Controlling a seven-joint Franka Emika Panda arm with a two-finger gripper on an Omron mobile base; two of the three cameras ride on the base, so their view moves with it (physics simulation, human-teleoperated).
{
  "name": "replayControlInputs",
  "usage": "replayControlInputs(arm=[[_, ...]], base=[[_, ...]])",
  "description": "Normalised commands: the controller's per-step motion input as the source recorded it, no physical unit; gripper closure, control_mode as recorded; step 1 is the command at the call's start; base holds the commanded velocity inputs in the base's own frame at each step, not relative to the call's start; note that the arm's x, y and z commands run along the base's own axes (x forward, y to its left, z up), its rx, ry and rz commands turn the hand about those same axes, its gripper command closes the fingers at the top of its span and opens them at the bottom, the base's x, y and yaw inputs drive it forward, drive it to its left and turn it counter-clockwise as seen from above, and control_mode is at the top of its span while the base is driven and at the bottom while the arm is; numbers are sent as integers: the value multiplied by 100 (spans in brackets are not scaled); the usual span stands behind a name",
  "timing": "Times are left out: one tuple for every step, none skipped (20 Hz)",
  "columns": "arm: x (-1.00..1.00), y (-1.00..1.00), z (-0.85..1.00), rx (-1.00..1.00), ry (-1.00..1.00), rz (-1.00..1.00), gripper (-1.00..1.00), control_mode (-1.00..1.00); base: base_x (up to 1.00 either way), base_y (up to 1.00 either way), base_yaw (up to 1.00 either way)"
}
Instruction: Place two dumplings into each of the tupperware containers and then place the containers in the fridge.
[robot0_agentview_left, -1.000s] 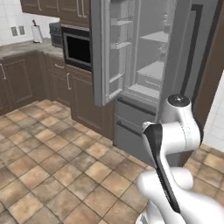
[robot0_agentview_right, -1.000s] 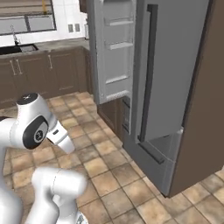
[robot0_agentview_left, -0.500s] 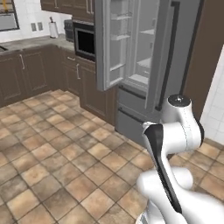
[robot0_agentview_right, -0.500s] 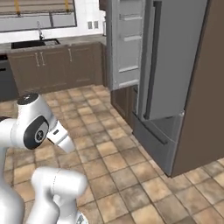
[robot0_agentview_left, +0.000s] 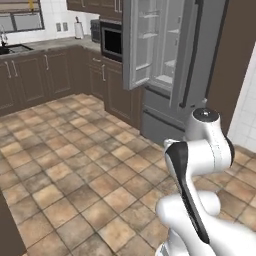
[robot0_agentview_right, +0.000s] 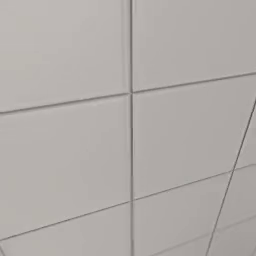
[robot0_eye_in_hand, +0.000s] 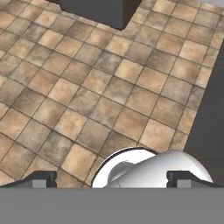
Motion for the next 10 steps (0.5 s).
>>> replayControlInputs(arm=[[0,0,0,0,0,0,-100,100],[0,0,0,0,0,0,-100,100],[0,0,0,0,0,0,-100,100],[0,0,0,0,0,0,-100,100],[0,0,0,0,0,0,-100,100],[0,0,0,0,0,0,-100,100],[0,0,0,0,0,0,-100,100],[0,0,0,0,0,0,-100,100],[0,0,0,0,0,0,-100,100],[0,0,0,0,0,0,-100,100]], base=[[-79,91,5],[-73,100,2],[-67,100,0],[-61,100,0],[-55,100,0],[-51,100,0],[-46,100,0],[-48,100,0],[-44,96,0],[-41,89,0]])
